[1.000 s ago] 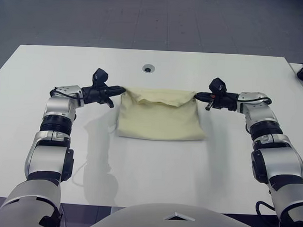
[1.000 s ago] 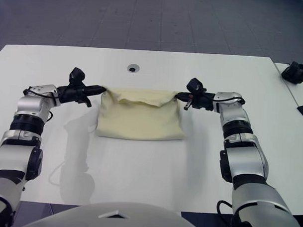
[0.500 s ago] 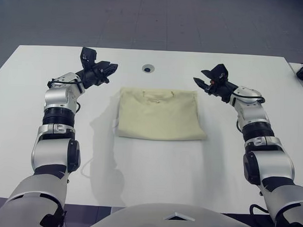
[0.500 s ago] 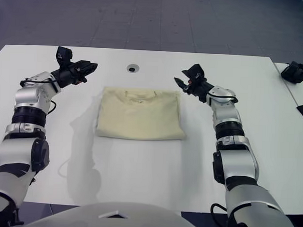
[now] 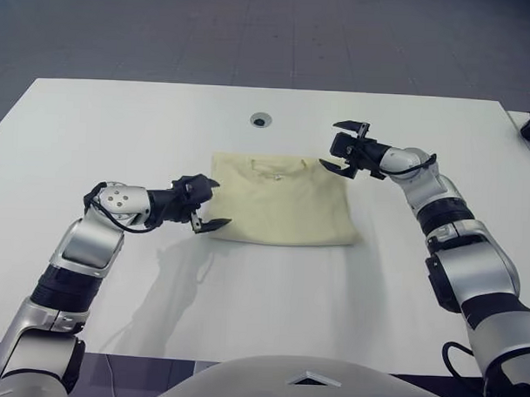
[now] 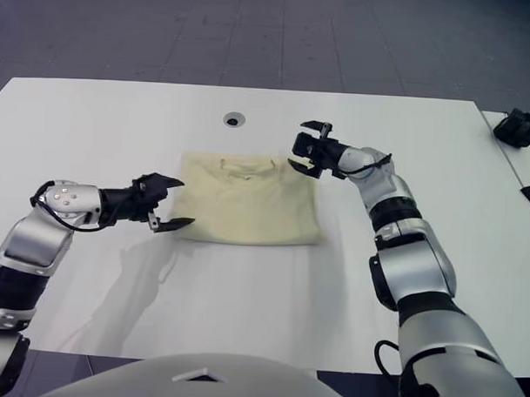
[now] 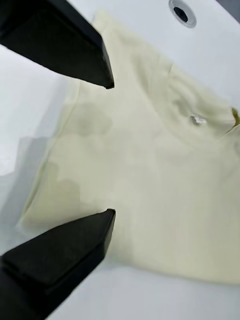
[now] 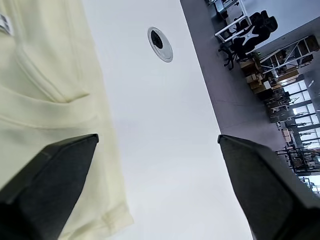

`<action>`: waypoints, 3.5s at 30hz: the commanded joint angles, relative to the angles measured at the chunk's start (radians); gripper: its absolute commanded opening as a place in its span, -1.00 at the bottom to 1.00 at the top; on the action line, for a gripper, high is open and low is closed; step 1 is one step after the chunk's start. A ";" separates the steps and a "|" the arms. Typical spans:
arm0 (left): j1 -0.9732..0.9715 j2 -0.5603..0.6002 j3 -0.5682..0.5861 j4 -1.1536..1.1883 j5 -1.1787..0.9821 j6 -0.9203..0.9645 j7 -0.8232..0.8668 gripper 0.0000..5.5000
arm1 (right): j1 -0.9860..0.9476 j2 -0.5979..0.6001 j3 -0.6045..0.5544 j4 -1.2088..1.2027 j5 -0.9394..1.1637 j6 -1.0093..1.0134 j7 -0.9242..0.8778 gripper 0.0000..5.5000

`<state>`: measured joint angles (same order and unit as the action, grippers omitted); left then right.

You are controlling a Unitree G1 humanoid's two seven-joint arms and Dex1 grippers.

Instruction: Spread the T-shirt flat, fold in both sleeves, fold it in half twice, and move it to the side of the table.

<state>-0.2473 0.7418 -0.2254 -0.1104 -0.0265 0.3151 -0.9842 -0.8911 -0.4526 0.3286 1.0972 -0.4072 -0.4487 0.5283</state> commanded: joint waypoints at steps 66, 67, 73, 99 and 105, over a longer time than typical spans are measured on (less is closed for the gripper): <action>0.076 0.150 0.093 0.054 0.102 -0.389 -0.041 0.96 | 0.845 -0.413 -0.116 -1.369 0.218 0.521 0.335 0.96; 0.098 0.153 0.089 0.030 0.101 -0.397 -0.044 0.96 | 0.852 -0.408 -0.142 -1.393 0.246 0.528 0.334 0.96; 0.270 0.206 0.103 -0.159 0.052 -0.403 -0.099 0.96 | 1.072 -0.499 -0.441 -1.536 0.388 0.511 0.392 0.96; 0.427 0.074 -0.148 -0.292 0.353 -0.473 0.089 0.47 | 1.194 -0.500 -0.258 -1.439 0.174 0.127 0.357 0.56; 0.404 0.066 -0.172 -0.272 0.376 -0.471 0.101 0.02 | 1.165 -0.488 -0.211 -1.435 0.160 0.128 0.345 0.13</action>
<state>0.1481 0.7986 -0.3786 -0.4274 0.2919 -0.1935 -0.8694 0.2845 -0.9465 0.0939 -0.3467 -0.2273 -0.3298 0.8686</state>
